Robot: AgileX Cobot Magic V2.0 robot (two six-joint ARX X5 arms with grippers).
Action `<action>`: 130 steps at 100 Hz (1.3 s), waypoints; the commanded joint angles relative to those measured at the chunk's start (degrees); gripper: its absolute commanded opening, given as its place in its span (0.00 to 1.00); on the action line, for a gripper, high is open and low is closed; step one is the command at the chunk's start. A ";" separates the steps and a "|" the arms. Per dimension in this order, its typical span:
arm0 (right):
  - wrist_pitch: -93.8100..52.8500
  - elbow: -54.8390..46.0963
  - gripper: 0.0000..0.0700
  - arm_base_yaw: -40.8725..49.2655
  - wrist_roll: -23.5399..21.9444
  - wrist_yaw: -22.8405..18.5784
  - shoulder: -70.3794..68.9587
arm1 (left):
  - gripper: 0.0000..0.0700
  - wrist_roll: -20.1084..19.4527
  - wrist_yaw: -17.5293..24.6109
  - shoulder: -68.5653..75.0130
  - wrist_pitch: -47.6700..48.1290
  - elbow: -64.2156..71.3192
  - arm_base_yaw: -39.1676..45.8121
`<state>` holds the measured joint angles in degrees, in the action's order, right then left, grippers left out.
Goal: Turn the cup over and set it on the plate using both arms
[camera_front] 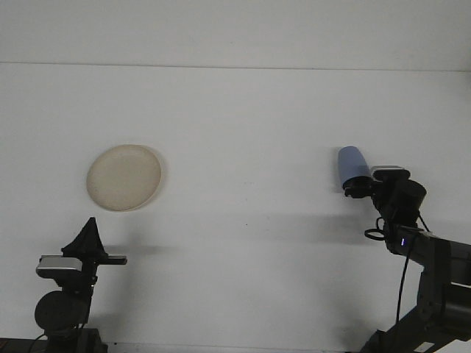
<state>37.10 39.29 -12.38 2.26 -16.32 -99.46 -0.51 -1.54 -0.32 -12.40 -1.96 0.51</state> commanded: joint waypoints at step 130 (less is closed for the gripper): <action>-76.15 12.72 0.00 19.43 -8.76 3.56 51.84 | 0.02 -0.07 0.02 0.04 -0.55 1.14 0.07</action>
<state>-34.33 48.53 3.95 -5.45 -14.70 -47.29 -0.51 -1.54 -0.32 -12.40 -1.96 0.51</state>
